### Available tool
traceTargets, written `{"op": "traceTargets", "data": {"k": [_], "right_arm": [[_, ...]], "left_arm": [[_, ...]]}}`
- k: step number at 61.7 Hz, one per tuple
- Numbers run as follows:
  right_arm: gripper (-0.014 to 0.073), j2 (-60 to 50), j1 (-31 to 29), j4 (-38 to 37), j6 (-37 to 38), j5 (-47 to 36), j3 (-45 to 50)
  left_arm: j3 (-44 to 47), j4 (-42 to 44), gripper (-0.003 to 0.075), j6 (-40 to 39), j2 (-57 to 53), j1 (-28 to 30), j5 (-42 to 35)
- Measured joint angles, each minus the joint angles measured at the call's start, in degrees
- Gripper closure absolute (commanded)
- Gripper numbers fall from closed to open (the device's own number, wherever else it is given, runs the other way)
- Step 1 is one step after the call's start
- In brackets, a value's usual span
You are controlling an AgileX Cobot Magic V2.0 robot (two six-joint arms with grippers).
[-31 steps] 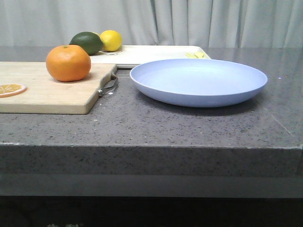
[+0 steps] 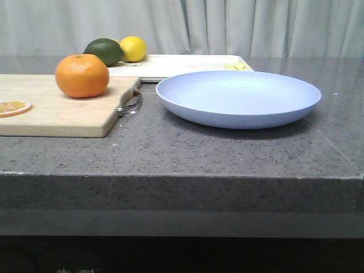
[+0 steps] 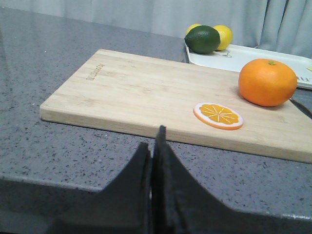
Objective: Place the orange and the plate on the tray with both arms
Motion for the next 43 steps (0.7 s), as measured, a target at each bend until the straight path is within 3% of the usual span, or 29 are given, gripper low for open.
{"op": "traceTargets", "data": {"k": [29, 43], "right_arm": [[0.0659, 0.0, 0.0, 0.0, 0.0, 0.0, 0.0], [0.0659, 0.0, 0.0, 0.0, 0.0, -0.2, 0.0]], "left_arm": [[0.0, 0.0, 0.0738, 0.0, 0.0, 0.0, 0.0], [0.0, 0.0, 0.0738, 0.0, 0.0, 0.0, -4.0]]}}
